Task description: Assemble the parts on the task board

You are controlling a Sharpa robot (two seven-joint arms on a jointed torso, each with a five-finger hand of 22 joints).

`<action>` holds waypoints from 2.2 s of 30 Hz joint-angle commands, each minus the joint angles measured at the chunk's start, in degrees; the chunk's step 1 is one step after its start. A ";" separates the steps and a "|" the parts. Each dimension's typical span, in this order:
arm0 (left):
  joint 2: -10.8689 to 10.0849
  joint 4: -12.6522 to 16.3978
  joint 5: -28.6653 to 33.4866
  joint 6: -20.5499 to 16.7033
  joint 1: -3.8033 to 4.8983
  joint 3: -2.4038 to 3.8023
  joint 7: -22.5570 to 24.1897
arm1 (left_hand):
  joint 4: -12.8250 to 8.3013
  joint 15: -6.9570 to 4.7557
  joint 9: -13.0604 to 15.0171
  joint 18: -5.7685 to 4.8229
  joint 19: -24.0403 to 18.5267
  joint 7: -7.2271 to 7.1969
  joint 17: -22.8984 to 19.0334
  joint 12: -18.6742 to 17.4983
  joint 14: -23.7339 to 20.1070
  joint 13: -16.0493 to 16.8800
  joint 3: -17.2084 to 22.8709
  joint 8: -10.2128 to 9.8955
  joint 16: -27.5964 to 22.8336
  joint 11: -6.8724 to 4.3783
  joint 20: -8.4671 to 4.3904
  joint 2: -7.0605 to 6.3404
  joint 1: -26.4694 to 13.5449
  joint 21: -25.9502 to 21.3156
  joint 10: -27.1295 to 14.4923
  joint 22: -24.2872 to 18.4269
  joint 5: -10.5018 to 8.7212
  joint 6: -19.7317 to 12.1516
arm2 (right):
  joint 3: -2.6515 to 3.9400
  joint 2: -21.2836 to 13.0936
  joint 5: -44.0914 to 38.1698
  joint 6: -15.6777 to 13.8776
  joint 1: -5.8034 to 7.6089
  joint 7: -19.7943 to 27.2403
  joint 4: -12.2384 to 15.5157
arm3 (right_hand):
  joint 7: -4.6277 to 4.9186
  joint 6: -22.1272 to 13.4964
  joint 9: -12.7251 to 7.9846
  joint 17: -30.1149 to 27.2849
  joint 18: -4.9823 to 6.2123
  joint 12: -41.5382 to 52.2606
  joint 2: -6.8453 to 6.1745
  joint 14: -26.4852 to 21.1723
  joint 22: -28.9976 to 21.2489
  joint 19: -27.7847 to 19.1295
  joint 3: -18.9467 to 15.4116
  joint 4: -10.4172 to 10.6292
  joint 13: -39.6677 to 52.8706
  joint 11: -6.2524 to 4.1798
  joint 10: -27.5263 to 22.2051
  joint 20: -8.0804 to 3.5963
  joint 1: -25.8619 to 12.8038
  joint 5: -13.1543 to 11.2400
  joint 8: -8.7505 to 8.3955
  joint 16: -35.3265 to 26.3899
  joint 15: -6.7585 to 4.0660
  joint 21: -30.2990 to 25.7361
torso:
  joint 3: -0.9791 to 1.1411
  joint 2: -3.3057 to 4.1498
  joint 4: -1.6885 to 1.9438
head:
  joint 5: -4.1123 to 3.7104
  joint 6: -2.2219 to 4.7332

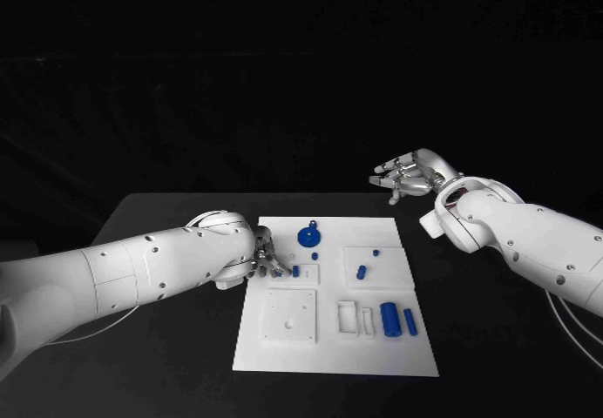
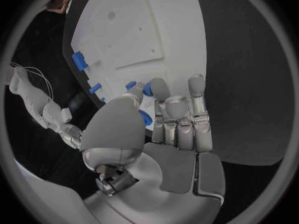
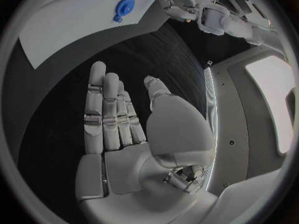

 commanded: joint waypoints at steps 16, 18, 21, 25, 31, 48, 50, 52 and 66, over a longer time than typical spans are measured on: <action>-0.86 0.81 5.14 2.46 -0.49 -0.25 1.39 | -11.15 0.40 2.88 0.11 -0.76 0.28 -1.85 -0.90 -0.93 0.44 6.82 1.08 -0.79 0.71 0.40 9.28 1.36 -0.45 2.88 1.10 1.48 -4.31 | 0.01 0.10 0.07 0.95 -0.26 0.58 -0.13 | -0.07 -0.78 -0.11 -0.12 0.74 -0.04 -0.03 -0.29 -0.37 1.44 -0.10 0.57 -0.08 -0.04 -0.55 0.40 0.02 0.54 0.14 0.14 0.15 0.31 | -0.03 -0.02 0.02 | -0.14 -0.14; -0.91 0.86 5.24 2.72 -0.46 -0.18 1.44 | -11.22 0.41 3.97 0.16 -0.80 0.26 -1.94 -0.96 -0.94 0.53 7.34 1.52 -0.79 0.69 0.44 9.37 1.33 -0.45 2.87 1.09 0.96 -4.79 | 0.01 0.11 0.07 0.97 -0.28 0.58 -0.14 | -0.07 -0.78 -0.11 -0.12 0.74 -0.04 -0.03 -0.29 -0.37 1.44 -0.10 0.57 -0.08 -0.04 -0.55 0.40 0.02 0.54 0.14 0.14 0.15 0.31 | -0.03 -0.01 0.03 | -0.11 -0.23; -0.97 0.83 5.32 3.18 -0.41 -0.12 1.50 | -11.30 0.44 4.43 0.14 -0.86 0.32 -2.01 -1.12 -1.02 0.58 7.60 1.47 -0.82 0.72 0.43 9.71 1.62 -0.46 2.82 1.08 -0.68 -5.08 | 0.01 0.13 0.08 1.01 -0.29 0.57 -0.16 | -0.07 -0.78 -0.11 -0.12 0.74 -0.04 -0.03 -0.29 -0.37 1.44 -0.10 0.57 -0.08 -0.04 -0.55 0.40 0.02 0.54 0.14 0.14 0.15 0.31 | -0.03 -0.01 0.03 | -0.08 -0.23; -1.08 0.72 5.40 3.82 -0.29 0.00 1.68 | -11.04 0.45 5.10 -0.01 -0.91 0.46 -2.13 -1.33 -1.14 0.79 7.15 1.36 -0.84 0.76 0.31 10.41 2.42 -0.55 2.77 1.07 -3.40 -5.74 | 0.01 0.16 0.08 1.14 -0.31 0.53 -0.18 | -0.07 -0.78 -0.11 -0.12 0.74 -0.04 -0.03 -0.29 -0.37 1.44 -0.10 0.57 -0.08 -0.04 -0.55 0.40 0.02 0.54 0.14 0.14 0.15 0.31 | -0.03 -0.02 0.02 | -0.12 -0.28; -1.10 0.42 6.46 5.67 0.43 0.10 2.22 | -11.19 0.41 5.50 -0.22 -0.99 0.51 -2.13 -1.58 -1.30 1.03 5.89 1.08 -0.74 0.71 0.13 11.03 3.31 -0.63 2.77 1.08 -3.86 -5.99 | 0.01 0.25 0.09 1.23 -0.33 0.52 -0.23 | -0.05 -0.91 -0.11 -0.12 0.74 -0.03 0.02 -0.31 -0.41 1.41 -0.08 0.66 -0.07 -0.03 -0.56 0.41 -0.05 0.57 0.14 0.13 0.16 0.31 | 0.00 -0.03 0.00 | -0.03 -0.30; 0.73 -1.95 6.54 11.46 2.66 0.18 3.28 | -12.30 0.33 6.29 -0.50 -1.11 0.50 -1.92 -1.79 -1.48 1.61 4.49 0.82 -0.55 0.61 -0.11 11.66 4.07 -0.53 2.69 1.10 -3.96 -6.17 | 0.01 0.55 0.09 1.31 -0.33 0.53 -0.29 | -0.03 -1.17 -0.12 -0.13 0.75 0.00 -0.02 -0.31 -0.47 1.42 -0.10 0.74 -0.07 -0.02 -0.59 0.42 -0.05 0.67 0.12 0.14 0.17 0.33 | 0.04 0.02 -0.06 | -0.02 -0.42; 1.18 -2.64 6.46 12.87 2.90 0.19 3.53 | -12.66 0.30 6.41 -0.58 -1.16 0.53 -1.85 -1.90 -1.55 1.78 4.14 0.65 -0.51 0.60 -0.20 11.90 4.10 -0.43 2.68 1.11 -3.97 -6.15 | 0.01 0.60 0.09 1.31 -0.33 0.53 -0.31 | -0.03 -1.17 -0.12 -0.13 0.75 0.00 -0.02 -0.31 -0.47 1.42 -0.10 0.74 -0.07 -0.02 -0.59 0.42 -0.05 0.67 0.12 0.14 0.17 0.33 | 0.01 0.05 -0.06 | -0.06 -0.47; 1.65 -3.35 6.43 14.13 3.07 0.20 3.76 | -12.70 0.31 6.42 -0.60 -1.18 0.52 -1.84 -1.92 -1.57 1.80 4.06 0.62 -0.52 0.60 -0.20 11.88 4.11 -0.42 2.67 1.11 -3.99 -6.17 | 0.00 0.65 0.09 1.32 -0.33 0.54 -0.33 | -0.03 -1.17 -0.12 -0.13 0.75 0.00 -0.02 -0.31 -0.47 1.42 -0.10 0.74 -0.07 -0.02 -0.59 0.42 -0.05 0.67 0.12 0.14 0.17 0.33 | -0.02 0.03 -0.03 | -0.07 -0.50; 5.22 -8.45 2.86 23.51 3.75 0.24 3.52 | -14.63 0.45 5.71 -0.56 -1.75 0.75 -1.53 -2.47 -1.88 2.44 2.91 -1.90 -0.39 0.66 -0.05 12.21 5.10 0.02 2.60 1.11 -4.00 -5.16 | 0.00 1.08 0.08 1.37 -0.33 0.54 -0.59 | -0.03 -1.17 -0.12 -0.13 0.75 0.00 -0.02 -0.31 -0.47 1.42 -0.10 0.74 -0.07 -0.02 -0.59 0.42 -0.05 0.67 0.12 0.14 0.17 0.33 | 0.04 0.04 0.07 | -0.12 -0.89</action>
